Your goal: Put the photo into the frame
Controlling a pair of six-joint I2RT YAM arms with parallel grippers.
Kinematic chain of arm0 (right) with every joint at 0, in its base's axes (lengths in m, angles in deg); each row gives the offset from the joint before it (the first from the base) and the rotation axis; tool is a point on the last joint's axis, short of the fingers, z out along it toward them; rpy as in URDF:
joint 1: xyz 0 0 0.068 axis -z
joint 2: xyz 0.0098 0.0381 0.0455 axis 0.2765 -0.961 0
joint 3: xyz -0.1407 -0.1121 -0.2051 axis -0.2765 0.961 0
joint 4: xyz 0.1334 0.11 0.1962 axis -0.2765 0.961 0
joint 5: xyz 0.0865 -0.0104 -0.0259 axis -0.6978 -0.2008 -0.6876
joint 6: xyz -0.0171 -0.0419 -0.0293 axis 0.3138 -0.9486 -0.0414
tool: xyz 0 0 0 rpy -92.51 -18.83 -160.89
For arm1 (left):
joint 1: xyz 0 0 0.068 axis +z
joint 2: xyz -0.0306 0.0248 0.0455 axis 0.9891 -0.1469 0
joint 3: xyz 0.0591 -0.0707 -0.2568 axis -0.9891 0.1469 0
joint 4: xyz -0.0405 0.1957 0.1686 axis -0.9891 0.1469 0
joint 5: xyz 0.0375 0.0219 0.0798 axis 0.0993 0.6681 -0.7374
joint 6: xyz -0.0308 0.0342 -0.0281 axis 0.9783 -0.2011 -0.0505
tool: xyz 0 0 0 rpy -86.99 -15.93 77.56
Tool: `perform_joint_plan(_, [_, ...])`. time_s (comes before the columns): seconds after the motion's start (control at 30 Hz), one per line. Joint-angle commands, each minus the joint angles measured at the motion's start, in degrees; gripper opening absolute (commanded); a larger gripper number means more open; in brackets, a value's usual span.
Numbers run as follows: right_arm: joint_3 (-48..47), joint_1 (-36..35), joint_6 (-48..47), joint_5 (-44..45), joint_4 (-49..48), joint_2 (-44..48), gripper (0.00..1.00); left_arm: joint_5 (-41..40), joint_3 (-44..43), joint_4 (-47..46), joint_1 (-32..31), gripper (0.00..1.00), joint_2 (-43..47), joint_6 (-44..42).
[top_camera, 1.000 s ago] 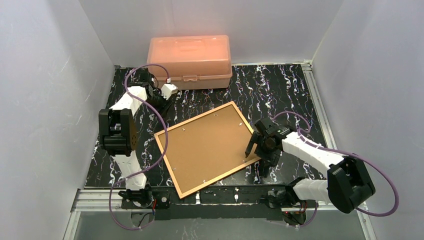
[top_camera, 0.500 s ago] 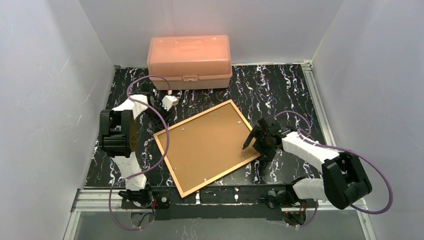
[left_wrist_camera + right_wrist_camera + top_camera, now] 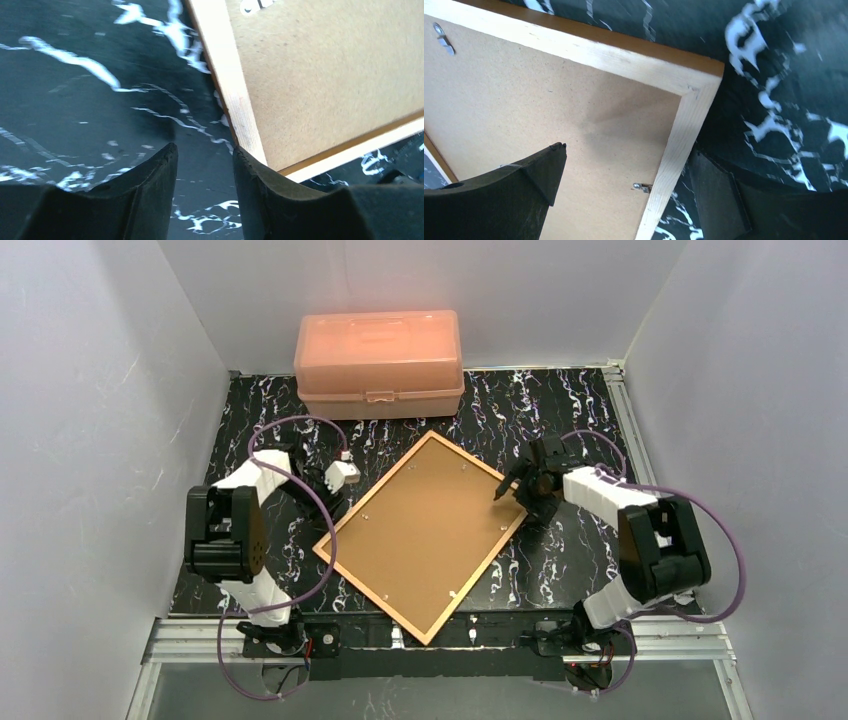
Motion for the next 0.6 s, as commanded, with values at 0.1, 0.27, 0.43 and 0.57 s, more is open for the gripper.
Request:
perform_joint_plan(0.1, [-8.3, 0.0, -4.5, -2.4, -3.5, -6.8, 0.99, 6.3, 5.2, 8.3, -2.9, 0.44, 4.2, -5.6])
perform_joint_plan(0.27, [-11.6, 0.0, -5.6, -3.5, -3.8, -9.8, 0.99, 7.3, 5.8, 9.8, -5.7, 0.45, 5.5, -5.0])
perform_joint_plan(0.43, [-14.5, -0.5, -5.6, -5.3, -6.4, -12.6, 0.99, 8.5, 6.4, 9.9, -9.2, 0.45, 6.2, -3.3])
perform_joint_plan(0.57, [-20.1, -2.3, -6.3, -5.7, -5.3, -16.9, 0.99, 9.4, 6.1, 9.5, -11.6, 0.45, 5.5, -1.2])
